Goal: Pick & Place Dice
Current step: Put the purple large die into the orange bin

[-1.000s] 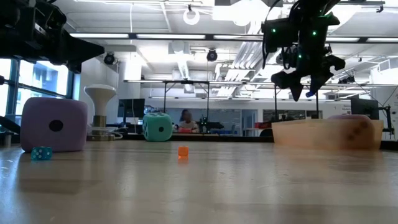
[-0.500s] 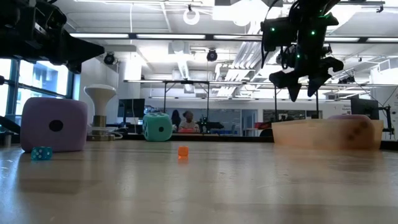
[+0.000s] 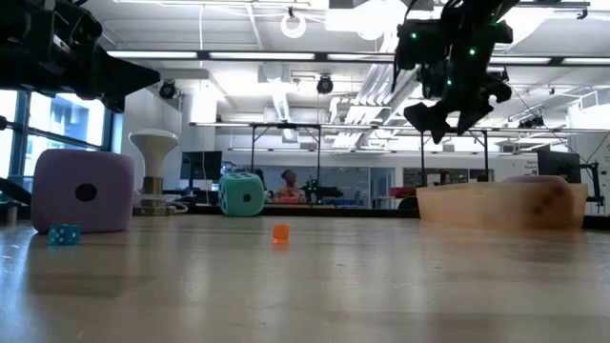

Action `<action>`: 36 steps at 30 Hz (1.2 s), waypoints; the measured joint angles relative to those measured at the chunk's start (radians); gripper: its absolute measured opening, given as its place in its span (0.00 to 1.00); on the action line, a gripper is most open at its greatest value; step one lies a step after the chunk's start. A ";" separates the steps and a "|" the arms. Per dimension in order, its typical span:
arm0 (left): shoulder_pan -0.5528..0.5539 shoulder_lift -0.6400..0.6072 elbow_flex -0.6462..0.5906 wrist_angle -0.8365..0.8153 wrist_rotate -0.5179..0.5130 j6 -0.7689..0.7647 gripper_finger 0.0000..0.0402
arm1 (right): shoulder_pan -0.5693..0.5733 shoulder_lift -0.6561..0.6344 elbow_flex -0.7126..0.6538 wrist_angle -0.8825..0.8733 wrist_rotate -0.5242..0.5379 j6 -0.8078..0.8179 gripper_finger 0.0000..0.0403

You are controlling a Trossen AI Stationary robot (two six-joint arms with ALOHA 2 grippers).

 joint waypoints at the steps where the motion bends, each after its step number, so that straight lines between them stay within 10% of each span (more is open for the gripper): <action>1: 0.000 0.000 0.000 0.000 0.000 0.000 0.00 | 0.010 0.000 0.000 0.012 0.016 -0.007 0.58; 18: -0.001 0.000 0.000 0.006 0.048 0.078 0.06 | 0.168 0.000 0.000 0.203 0.037 -0.131 0.58; 36: 0.000 0.133 0.000 0.130 0.058 0.083 0.82 | 0.231 0.000 0.000 0.307 0.026 -0.180 0.58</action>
